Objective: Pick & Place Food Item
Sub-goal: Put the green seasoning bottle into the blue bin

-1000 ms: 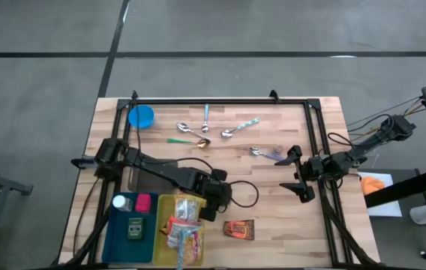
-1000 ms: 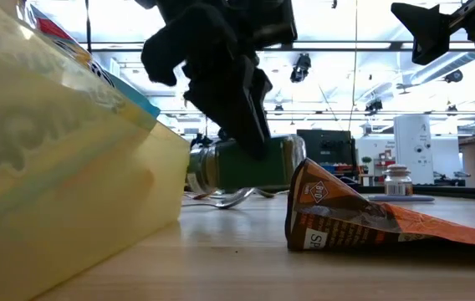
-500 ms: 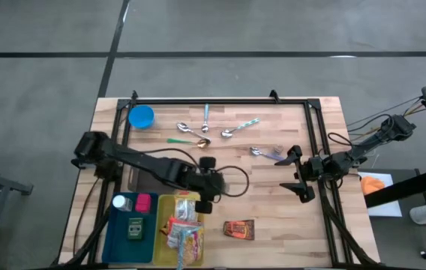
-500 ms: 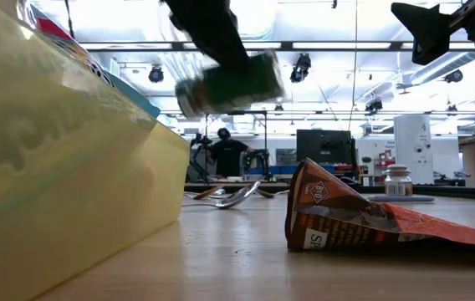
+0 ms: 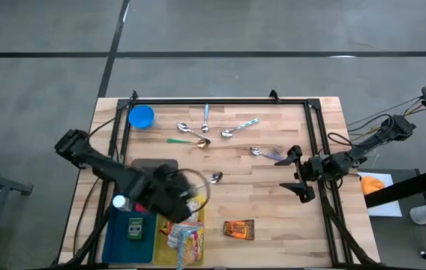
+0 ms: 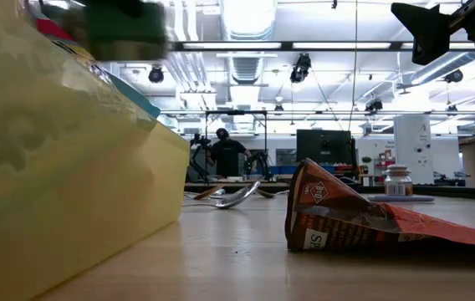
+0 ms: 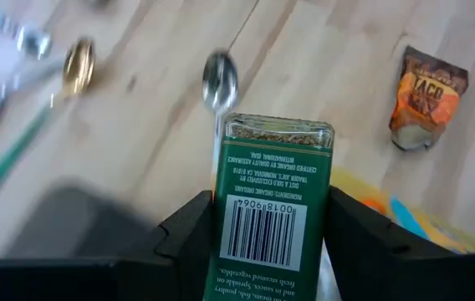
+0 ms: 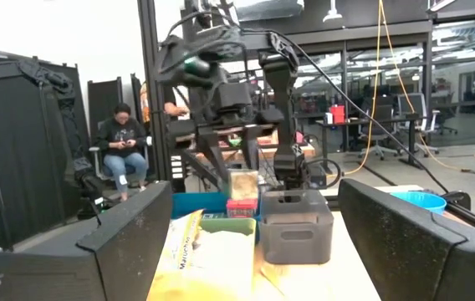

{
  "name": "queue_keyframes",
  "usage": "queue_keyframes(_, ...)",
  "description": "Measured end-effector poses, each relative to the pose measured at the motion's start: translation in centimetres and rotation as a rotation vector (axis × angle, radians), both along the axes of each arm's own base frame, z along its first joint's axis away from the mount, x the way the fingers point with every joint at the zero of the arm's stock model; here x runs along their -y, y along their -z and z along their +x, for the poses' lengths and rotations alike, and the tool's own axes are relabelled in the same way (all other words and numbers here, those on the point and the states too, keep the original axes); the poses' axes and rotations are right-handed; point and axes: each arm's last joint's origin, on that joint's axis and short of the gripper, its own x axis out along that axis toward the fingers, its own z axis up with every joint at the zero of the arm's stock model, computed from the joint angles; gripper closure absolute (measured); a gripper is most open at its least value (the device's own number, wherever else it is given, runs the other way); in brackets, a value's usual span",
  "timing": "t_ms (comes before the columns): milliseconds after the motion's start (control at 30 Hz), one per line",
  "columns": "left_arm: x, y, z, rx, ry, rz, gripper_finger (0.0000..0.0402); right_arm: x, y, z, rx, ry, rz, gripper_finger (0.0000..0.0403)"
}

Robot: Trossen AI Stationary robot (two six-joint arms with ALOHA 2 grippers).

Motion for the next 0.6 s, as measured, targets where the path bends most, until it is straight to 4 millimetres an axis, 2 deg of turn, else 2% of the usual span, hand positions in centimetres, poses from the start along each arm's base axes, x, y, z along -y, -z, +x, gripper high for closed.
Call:
queue_keyframes(367, 6.2, 0.3, -7.8, 0.030, -0.414, -0.178, 0.0216, 0.0, 0.0, 0.0, 0.000, 0.001, 0.000, 0.0064)
queue_keyframes(600, 9.0, 1.0, -10.9, 0.029, -0.591, -0.297, 0.0216, 0.0, 0.0, 0.0, 0.000, 0.001, 0.000, 0.0064)
